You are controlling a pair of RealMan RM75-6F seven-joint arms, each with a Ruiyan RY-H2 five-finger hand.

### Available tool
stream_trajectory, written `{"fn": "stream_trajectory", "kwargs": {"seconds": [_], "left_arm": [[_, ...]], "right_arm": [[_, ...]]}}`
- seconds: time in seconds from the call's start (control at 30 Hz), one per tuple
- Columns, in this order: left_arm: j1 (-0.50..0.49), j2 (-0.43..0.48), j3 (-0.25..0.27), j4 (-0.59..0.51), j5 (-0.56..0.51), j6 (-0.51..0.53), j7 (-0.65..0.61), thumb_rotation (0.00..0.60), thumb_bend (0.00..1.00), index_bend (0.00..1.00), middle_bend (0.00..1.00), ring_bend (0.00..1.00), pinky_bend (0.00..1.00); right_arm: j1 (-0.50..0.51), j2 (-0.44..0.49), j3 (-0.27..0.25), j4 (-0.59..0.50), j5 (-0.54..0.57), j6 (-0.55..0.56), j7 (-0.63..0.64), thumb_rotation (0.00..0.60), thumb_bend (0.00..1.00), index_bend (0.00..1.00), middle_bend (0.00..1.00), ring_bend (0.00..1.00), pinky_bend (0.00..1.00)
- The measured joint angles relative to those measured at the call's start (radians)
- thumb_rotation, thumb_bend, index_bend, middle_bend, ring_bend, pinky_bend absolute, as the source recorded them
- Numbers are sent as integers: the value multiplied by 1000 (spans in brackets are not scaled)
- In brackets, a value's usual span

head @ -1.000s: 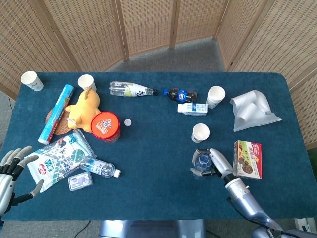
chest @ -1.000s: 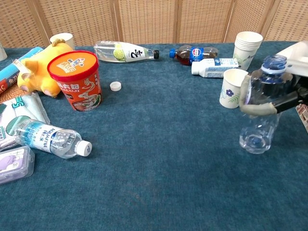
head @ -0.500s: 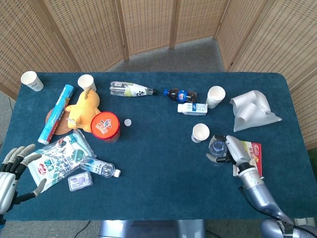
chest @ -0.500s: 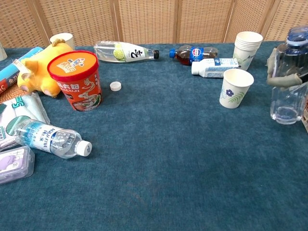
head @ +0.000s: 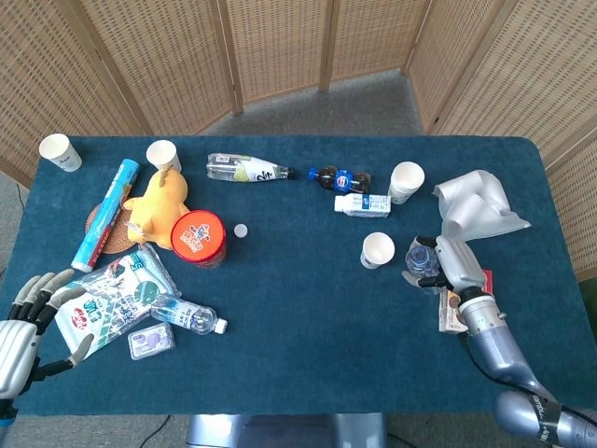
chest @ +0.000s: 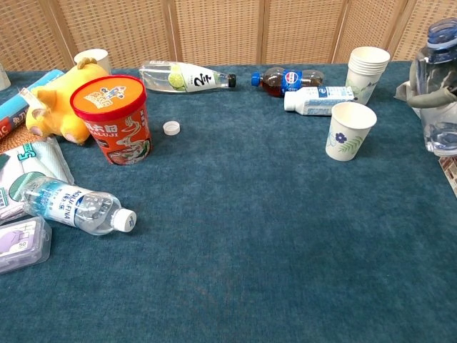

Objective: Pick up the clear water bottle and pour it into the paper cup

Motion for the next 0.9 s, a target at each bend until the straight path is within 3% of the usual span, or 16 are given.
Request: {"fn": "stream_trajectory", "kwargs": {"seconds": [0.9], "left_arm": [[4,-17,5,50,-22,1,-47,446,385,209,118,0,0]], "right_arm": [[195,-115,-4,69,266,44,-508,600,322,693,712,583,617]]}}
